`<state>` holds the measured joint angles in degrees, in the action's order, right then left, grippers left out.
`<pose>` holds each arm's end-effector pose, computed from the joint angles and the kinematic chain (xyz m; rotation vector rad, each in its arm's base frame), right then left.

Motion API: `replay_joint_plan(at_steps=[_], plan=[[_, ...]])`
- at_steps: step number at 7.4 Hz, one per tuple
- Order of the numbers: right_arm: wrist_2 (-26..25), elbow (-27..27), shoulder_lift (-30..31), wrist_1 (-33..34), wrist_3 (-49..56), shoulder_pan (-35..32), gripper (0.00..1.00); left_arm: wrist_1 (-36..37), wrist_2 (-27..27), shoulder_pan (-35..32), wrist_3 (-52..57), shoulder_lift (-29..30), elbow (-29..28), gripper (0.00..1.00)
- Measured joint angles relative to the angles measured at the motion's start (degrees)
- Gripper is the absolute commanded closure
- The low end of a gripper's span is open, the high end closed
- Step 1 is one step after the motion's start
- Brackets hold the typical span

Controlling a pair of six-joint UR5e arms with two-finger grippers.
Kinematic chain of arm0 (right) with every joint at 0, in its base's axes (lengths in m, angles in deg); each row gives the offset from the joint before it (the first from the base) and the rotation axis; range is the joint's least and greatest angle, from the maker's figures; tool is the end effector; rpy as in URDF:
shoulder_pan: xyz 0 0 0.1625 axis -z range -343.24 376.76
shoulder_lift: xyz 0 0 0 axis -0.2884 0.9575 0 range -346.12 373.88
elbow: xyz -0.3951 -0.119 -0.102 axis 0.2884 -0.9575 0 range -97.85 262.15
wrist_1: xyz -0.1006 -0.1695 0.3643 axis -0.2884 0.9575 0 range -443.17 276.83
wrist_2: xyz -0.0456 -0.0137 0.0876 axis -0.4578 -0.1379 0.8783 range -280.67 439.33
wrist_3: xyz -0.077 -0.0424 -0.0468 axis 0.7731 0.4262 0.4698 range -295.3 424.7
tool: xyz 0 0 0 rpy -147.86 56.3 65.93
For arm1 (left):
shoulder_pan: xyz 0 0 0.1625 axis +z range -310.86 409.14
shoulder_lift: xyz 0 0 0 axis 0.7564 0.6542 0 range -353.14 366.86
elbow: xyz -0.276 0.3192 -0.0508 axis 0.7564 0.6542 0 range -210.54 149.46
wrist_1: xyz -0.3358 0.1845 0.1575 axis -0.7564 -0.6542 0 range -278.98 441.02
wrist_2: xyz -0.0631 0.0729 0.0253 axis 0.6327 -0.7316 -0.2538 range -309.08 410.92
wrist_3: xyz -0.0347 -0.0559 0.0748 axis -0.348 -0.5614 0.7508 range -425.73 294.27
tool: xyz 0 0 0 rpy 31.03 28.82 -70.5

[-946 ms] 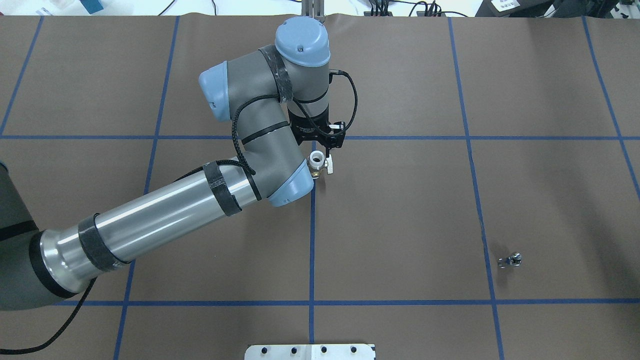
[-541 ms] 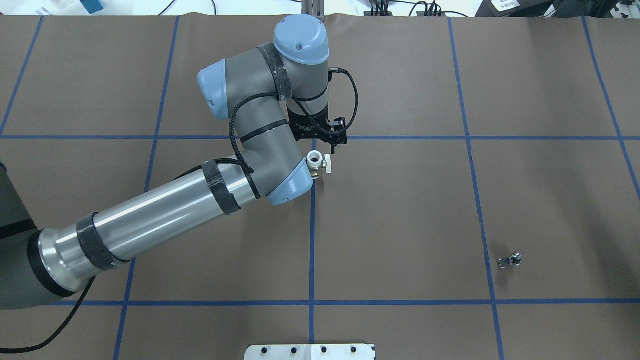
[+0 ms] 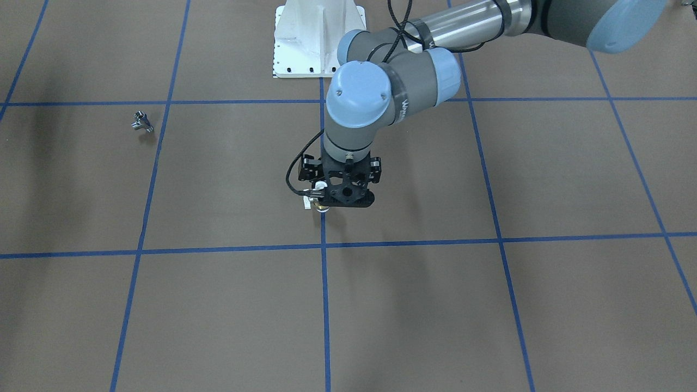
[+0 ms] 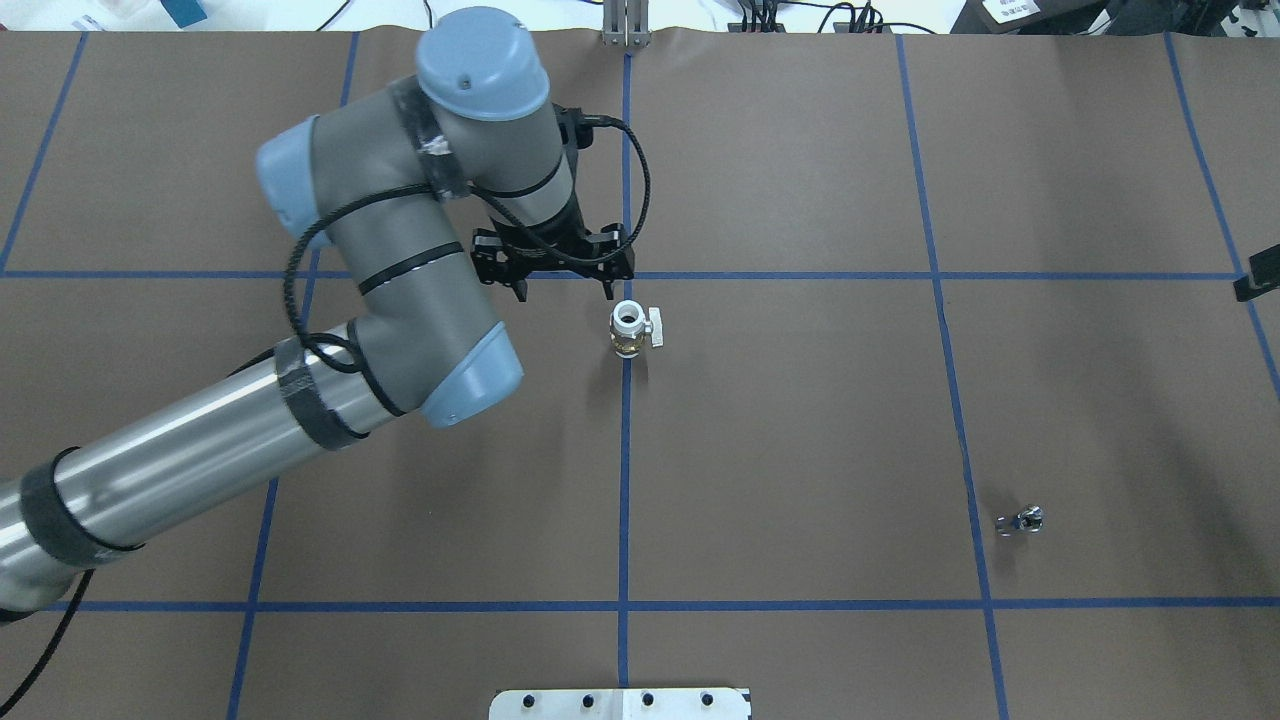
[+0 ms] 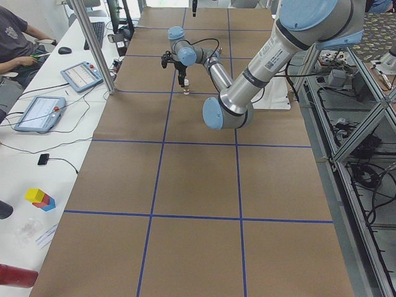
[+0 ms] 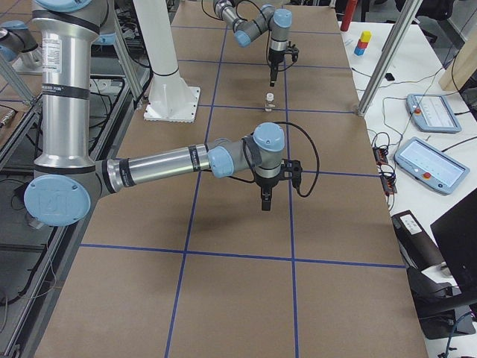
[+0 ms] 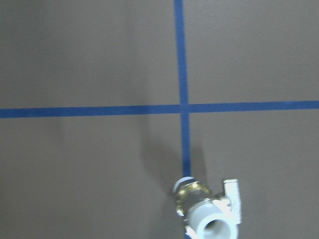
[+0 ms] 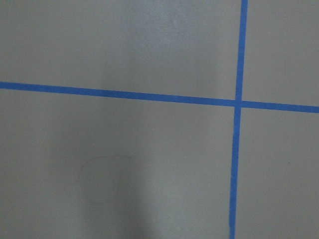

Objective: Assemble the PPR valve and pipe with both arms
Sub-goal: 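Raise the left gripper away while the right gripper reaches toward the silver fitting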

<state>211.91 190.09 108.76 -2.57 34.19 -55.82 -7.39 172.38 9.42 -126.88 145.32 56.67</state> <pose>-0.0766 -0.4644 0.5271 0.0435 -0.8214 0.0700 0.5041 -0.5245 0.1555 -0.0086 0.9114 0.0347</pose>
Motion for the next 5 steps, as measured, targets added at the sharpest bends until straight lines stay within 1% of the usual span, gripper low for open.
replay_joint_plan(at_steps=[1,3,4,5], plan=[[0.3,1.7,1.0,-3.6,-7.2,4.3,0.01,1.4,0.4,-1.3,0.2,-3.5,4.7,0.0],[-0.9,6.8,2.0,-6.1,-19.7,14.0,0.01,2.9,2.3,-4.2,2.5,-8.6,10.4,0.0],[-4.3,10.0,2.5,-7.3,-27.2,20.2,0.01,3.1,2.8,-5.6,4.1,-10.4,12.0,0.0],[-9.6,12.4,3.2,-9.6,-35.9,27.0,0.03,3.2,2.9,-6.8,5.4,-11.3,12.6,0.0]])
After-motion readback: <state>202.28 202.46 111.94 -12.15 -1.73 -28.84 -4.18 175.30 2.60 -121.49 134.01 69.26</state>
